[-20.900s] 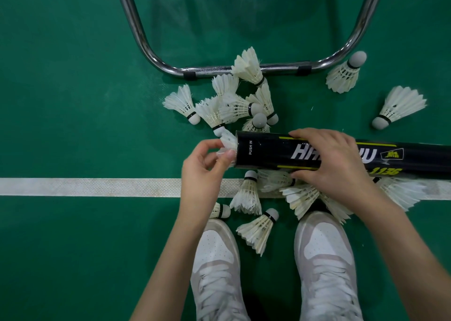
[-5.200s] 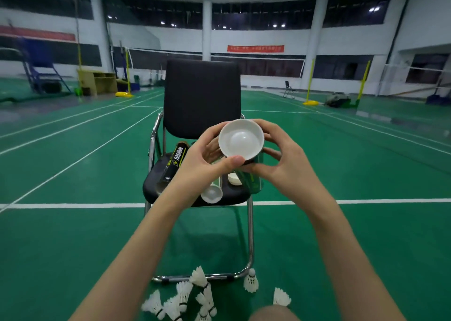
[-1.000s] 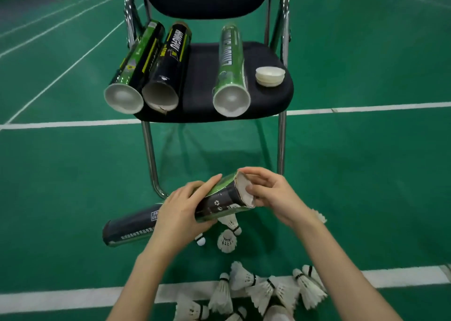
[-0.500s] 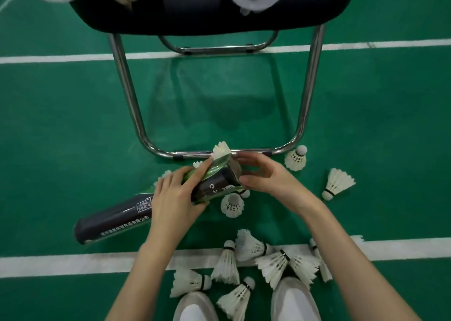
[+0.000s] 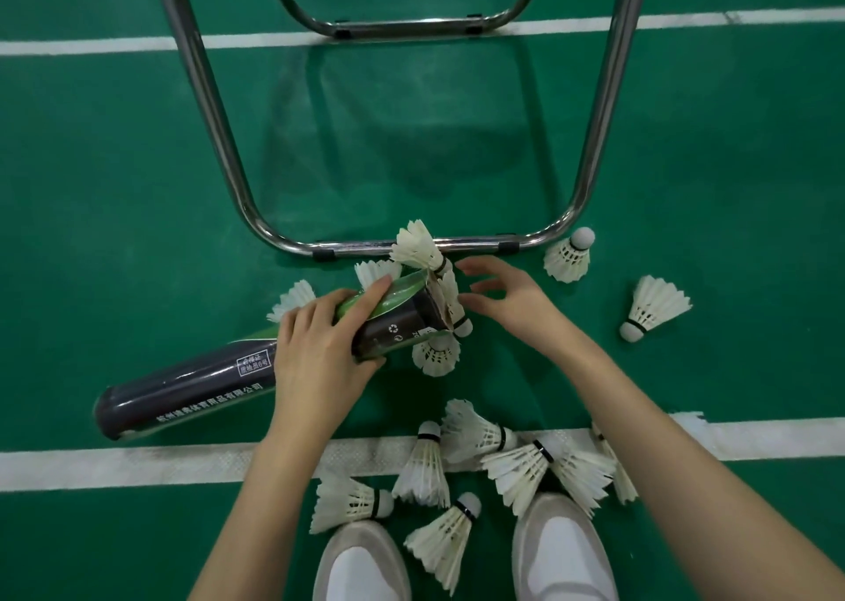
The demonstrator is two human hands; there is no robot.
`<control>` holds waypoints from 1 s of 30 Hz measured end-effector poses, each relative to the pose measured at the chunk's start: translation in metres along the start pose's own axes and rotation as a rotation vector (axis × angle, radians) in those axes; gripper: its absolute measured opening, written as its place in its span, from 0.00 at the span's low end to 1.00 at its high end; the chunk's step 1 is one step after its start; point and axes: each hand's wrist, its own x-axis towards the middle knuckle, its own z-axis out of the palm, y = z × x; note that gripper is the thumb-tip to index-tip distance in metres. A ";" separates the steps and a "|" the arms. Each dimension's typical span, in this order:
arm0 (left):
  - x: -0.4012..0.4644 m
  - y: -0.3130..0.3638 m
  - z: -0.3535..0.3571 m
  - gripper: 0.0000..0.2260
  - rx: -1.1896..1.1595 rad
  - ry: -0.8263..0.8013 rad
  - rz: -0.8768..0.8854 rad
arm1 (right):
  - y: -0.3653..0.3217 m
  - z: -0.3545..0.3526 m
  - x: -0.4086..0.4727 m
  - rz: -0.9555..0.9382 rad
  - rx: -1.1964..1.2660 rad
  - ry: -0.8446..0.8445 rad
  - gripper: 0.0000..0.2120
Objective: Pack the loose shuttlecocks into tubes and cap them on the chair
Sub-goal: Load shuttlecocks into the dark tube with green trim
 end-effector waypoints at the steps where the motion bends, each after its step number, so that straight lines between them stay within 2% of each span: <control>1: 0.000 0.000 0.001 0.45 -0.001 -0.007 0.000 | 0.003 0.002 0.003 -0.006 -0.015 0.001 0.18; 11: -0.005 -0.007 0.004 0.43 -0.011 -0.038 0.005 | 0.010 0.011 0.016 -0.018 -0.181 -0.087 0.19; 20: -0.010 -0.007 0.004 0.43 -0.039 -0.044 -0.002 | 0.028 0.012 0.005 0.010 -0.171 0.025 0.10; 25: -0.014 -0.005 0.002 0.43 -0.047 -0.037 0.000 | 0.042 0.007 -0.008 -0.029 -0.237 0.079 0.10; 28: -0.016 -0.003 0.001 0.43 -0.046 -0.032 0.001 | 0.045 0.002 -0.014 -0.029 -0.299 0.081 0.06; 30: -0.018 -0.003 0.000 0.43 -0.044 -0.036 0.000 | 0.041 -0.001 -0.019 0.000 -0.248 0.076 0.03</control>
